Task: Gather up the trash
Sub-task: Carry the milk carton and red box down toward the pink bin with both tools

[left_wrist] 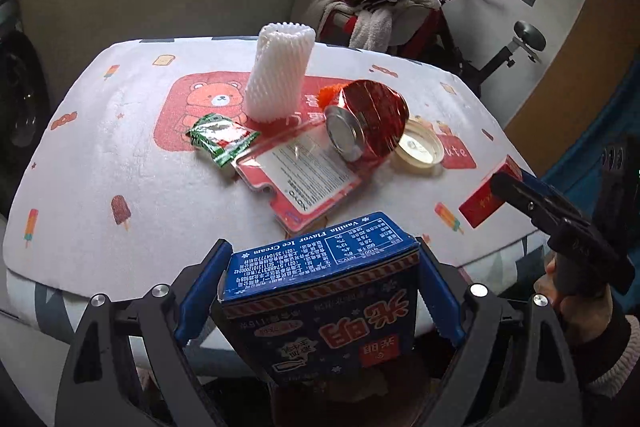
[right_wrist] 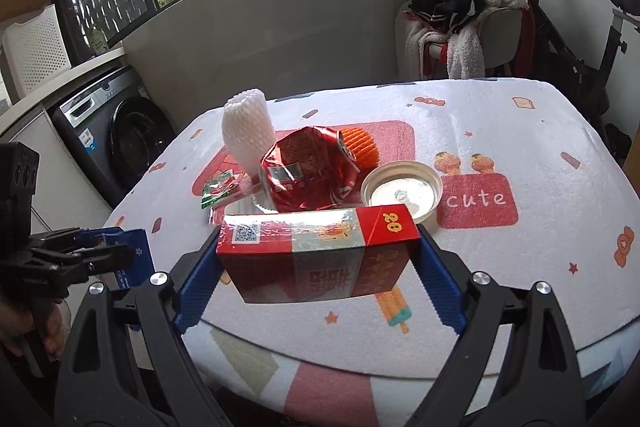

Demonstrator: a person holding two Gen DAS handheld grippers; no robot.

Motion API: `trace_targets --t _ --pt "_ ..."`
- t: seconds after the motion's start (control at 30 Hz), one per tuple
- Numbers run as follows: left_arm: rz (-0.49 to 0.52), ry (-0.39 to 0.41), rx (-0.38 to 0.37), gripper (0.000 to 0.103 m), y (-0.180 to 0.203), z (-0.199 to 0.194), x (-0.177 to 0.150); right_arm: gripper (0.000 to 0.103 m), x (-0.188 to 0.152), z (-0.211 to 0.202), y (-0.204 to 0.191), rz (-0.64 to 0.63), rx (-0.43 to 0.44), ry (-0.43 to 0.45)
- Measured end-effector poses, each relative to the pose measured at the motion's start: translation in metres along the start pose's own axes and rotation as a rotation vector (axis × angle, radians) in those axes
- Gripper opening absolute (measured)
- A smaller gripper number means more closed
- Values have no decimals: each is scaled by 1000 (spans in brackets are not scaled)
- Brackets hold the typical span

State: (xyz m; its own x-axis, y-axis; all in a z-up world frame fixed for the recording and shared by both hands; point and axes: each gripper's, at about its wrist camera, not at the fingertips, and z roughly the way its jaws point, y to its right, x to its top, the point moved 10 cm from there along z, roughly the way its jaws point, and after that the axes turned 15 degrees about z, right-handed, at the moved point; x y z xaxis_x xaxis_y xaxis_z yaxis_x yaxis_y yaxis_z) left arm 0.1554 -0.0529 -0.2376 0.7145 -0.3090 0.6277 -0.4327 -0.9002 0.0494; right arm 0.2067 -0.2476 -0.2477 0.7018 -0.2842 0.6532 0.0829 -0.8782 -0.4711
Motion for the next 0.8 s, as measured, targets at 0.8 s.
trace_targets --t 0.8 --pt "84 -85 -112 89 80 19 -106 88 -75 -46 -5 -59 -21 -37"
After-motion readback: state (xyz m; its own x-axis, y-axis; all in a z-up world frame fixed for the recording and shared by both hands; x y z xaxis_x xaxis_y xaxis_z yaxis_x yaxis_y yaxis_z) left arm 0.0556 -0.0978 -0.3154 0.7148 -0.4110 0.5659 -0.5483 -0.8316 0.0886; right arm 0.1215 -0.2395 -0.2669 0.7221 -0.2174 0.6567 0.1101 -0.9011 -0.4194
